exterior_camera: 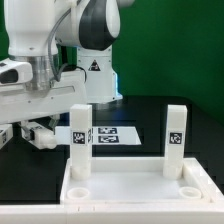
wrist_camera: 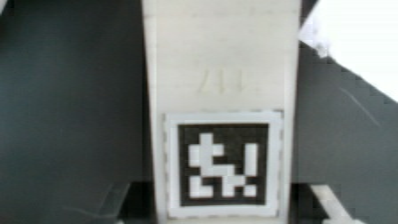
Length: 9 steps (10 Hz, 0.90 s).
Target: Assemble desk
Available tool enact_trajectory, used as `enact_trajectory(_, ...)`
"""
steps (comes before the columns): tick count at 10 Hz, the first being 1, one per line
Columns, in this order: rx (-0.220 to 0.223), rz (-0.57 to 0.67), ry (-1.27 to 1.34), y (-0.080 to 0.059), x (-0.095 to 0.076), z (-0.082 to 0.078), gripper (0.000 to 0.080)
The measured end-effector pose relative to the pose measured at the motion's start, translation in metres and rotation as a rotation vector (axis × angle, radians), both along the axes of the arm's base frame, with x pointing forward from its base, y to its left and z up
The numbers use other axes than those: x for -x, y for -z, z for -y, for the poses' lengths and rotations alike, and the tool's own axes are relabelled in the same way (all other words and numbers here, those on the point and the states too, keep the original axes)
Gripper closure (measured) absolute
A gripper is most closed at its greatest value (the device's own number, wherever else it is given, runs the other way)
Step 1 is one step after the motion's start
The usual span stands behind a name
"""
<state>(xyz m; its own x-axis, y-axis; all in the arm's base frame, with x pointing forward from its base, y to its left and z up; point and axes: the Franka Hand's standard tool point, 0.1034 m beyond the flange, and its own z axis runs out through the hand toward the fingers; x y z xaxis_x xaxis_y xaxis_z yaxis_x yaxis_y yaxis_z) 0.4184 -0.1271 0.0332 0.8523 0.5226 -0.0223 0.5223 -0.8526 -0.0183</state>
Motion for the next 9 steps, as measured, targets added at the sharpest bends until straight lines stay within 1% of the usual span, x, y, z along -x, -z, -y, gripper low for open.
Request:
enact_trajectory(1,0.012,0.028,-0.091,-0.002,-0.004,-0.023,0.0515)
enact_trajectory(2,0.012,0.047,-0.215,-0.003,-0.008,-0.05,0.0515)
enact_trajectory(3,0.022,0.085,-0.314,-0.003,-0.012,-0.074,0.0515)
enact_trajectory(5,0.025,0.07,-0.462,-0.002,-0.009,-0.068,0.0515)
enact_trajectory(6,0.029,0.067,-0.524,-0.002,-0.009,-0.068,0.0515)
enact_trajectory(7,0.034,0.065,-0.622,-0.001,-0.008,-0.065,0.0515)
enact_trajectory(8,0.034,0.051,-0.769,0.001,0.0,-0.055,0.0515)
enact_trajectory(9,0.028,0.033,-0.846,0.003,0.005,-0.045,0.0515)
